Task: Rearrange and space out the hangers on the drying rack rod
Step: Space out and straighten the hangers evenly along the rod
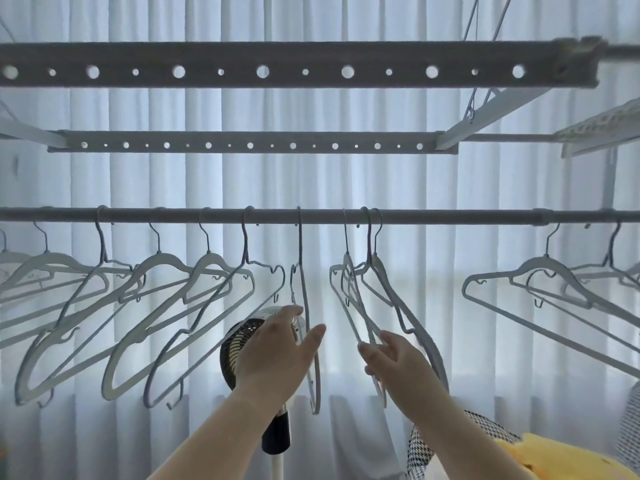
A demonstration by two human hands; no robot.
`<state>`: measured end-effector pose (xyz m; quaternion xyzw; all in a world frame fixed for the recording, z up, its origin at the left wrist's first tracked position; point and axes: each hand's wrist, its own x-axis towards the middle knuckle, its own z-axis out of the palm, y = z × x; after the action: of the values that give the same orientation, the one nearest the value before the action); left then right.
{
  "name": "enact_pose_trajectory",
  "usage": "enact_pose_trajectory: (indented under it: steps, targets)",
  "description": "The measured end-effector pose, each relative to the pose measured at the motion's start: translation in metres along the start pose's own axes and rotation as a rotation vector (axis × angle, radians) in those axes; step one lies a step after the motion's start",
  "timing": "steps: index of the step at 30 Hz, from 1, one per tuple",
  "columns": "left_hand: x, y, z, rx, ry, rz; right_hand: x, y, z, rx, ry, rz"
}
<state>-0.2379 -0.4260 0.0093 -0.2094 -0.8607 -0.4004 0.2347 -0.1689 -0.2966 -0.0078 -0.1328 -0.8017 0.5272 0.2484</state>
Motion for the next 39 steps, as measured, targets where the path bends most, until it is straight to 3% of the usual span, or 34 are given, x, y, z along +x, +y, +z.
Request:
enact_pose_trajectory:
  steps: [6, 8, 11, 14, 19, 22, 25, 29, 34, 39]
  targets:
    - [0.001, 0.001, 0.002, -0.078, 0.057, 0.144, -0.043, -0.011, -0.011, -0.222, 0.05, -0.175]
    - [-0.001, 0.002, 0.003, -0.13, 0.068, 0.216, -0.054, -0.016, -0.02, -0.192, 0.11, -0.263]
    - [-0.005, 0.004, 0.005, -0.184, 0.064, 0.288, -0.056, -0.023, -0.033, -0.05, 0.332, -0.388]
    - [-0.008, 0.008, 0.007, -0.213, 0.04, 0.316, -0.033, -0.019, -0.041, 0.018, 0.439, -0.365]
    - [-0.018, 0.018, 0.01, -0.239, -0.034, 0.284, 0.018, 0.011, -0.043, 0.186, 0.091, 0.048]
    - [-0.024, 0.022, 0.018, -0.289, -0.053, 0.215, 0.032, 0.018, -0.047, 0.355, -0.139, 0.138]
    - [-0.03, 0.032, 0.028, -0.289, -0.038, 0.16, 0.043, 0.025, -0.05, 0.426, -0.264, 0.16]
    - [-0.043, 0.046, 0.049, -0.291, 0.029, 0.026, 0.049, 0.03, -0.056, 0.479, -0.323, 0.104]
    - [-0.055, 0.059, 0.069, -0.237, 0.231, -0.117, 0.051, 0.033, -0.067, 0.365, -0.328, 0.045]
    - [-0.054, 0.066, 0.081, -0.351, 0.189, -0.263, 0.055, 0.041, -0.089, 0.38, -0.284, 0.006]
